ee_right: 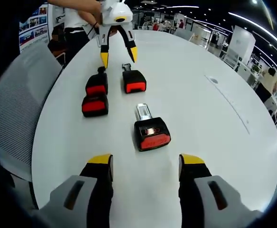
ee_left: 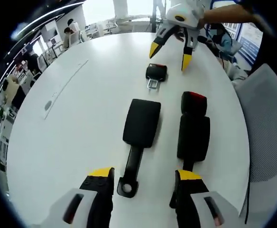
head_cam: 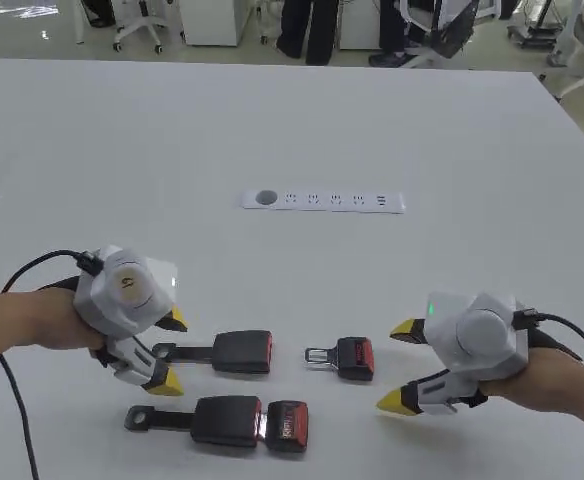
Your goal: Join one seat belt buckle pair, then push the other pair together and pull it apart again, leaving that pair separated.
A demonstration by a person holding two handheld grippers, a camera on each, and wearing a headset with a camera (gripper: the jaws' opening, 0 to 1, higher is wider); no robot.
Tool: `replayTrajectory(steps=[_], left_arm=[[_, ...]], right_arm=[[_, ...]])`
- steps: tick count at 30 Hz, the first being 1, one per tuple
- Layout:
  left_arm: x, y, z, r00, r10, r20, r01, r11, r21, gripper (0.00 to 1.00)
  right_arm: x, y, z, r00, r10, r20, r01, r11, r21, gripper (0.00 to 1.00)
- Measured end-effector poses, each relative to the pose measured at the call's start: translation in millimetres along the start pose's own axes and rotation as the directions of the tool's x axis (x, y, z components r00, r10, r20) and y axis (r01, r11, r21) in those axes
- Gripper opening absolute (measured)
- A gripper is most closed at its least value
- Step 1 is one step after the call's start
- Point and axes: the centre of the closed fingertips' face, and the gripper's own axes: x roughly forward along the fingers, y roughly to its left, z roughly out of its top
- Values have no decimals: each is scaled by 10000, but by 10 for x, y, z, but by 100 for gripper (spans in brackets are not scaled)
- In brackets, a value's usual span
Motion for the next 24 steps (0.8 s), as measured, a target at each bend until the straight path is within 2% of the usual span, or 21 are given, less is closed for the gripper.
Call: replayTrajectory(steps=[7, 10, 13, 15, 16, 18, 22, 24], left_arm=[[-132, -117, -157, 9947, 379, 957, -277, 9939, -1066, 56], [-177, -165, -151, 9852, 650, 1587, -405, 9874, -1530, 57], [-232, -197, -188, 9716, 1021, 2136, -618, 9804, -1873, 59], [-267, -220, -204, 9586, 1344, 2512, -772, 9713, -2252, 61], [-289, -232, -206, 9482, 1562, 2766, -879, 9657, -2442, 62], [-310, -296, -189, 9367, 1804, 3002, -978, 9578, -2704, 64], [-386, -359, -243, 9093, 2338, 3444, -1233, 9415, -3135, 68], [-402, -421, -225, 8916, 2613, 3697, -1310, 9306, -3418, 70]], right_arm=[[-156, 133, -21, 9991, -228, 349, 214, 9990, 383, 60], [-198, 175, -49, 9984, -331, 457, 308, 9982, 508, 61], [-237, 230, -56, 9965, -497, 668, 448, 9964, 722, 63], [-278, 288, -46, 9947, -636, 810, 561, 9942, 913, 64], [-268, 301, -69, 9928, -734, 947, 636, 9927, 1028, 65], [-282, 336, -73, 9901, -902, 1078, 765, 9891, 1255, 68], [-324, 417, -51, 9792, -1368, 1498, 1109, 9793, 1692, 72], [-345, 473, -38, 9712, -1664, 1705, 1301, 9699, 2058, 75]])
